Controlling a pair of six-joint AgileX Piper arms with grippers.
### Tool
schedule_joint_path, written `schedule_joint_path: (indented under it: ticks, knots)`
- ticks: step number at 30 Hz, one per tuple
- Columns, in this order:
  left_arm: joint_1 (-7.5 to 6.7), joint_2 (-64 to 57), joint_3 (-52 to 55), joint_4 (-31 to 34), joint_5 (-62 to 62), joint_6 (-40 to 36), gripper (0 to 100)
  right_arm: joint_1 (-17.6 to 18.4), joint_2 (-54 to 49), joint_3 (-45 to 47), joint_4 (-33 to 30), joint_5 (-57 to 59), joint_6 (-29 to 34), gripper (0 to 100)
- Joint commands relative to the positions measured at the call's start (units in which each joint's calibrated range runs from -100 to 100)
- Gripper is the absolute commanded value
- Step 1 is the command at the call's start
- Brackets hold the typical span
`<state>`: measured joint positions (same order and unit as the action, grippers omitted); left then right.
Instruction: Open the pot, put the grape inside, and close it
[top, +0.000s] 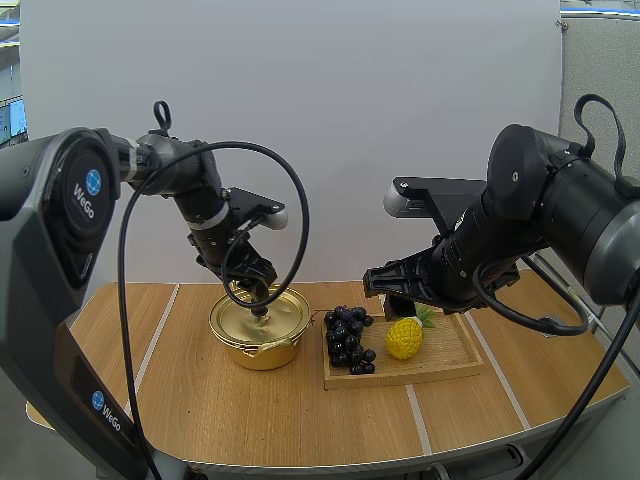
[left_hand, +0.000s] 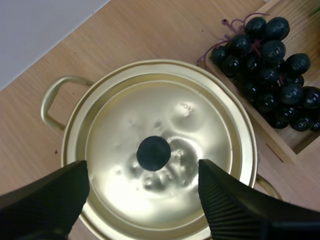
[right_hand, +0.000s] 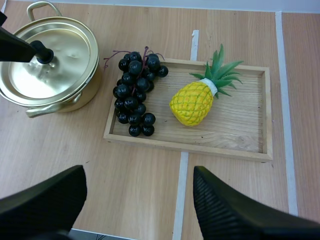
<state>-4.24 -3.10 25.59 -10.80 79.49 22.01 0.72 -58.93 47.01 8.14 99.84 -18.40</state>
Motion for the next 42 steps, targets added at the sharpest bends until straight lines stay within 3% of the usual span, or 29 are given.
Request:
schedule_joint_path:
  ticks: [1,27,30,31,32,42]
  knots:
    - [-1.00,0.7,-0.6,-1.1,-2.8,0.5,100,-0.2,-0.1,-0.5,0.6,0.2,0.2,100]
    - [-1.00,8.6,-2.0,0.2,-2.8,0.4,100,-0.2,-0.1,-0.5,0.6,0.2,0.2,100]
    - [-1.00,8.6,-2.0,0.3,-2.4,0.2,37,-0.2,-0.1,-0.5,0.6,0.2,0.2,100]
    - [-1.00,8.6,-2.0,0.3,-2.0,0.2,11,-0.2,-0.1,-0.5,0.6,0.2,0.2,100]
    - [-1.00,8.6,-2.0,0.4,-1.8,0.2,0,-0.2,-0.1,-0.5,0.6,0.2,0.2,100]
    - [-1.00,5.3,-4.0,2.0,1.0,-1.4,0,-0.2,-0.1,-0.5,0.6,0.2,0.2,100]
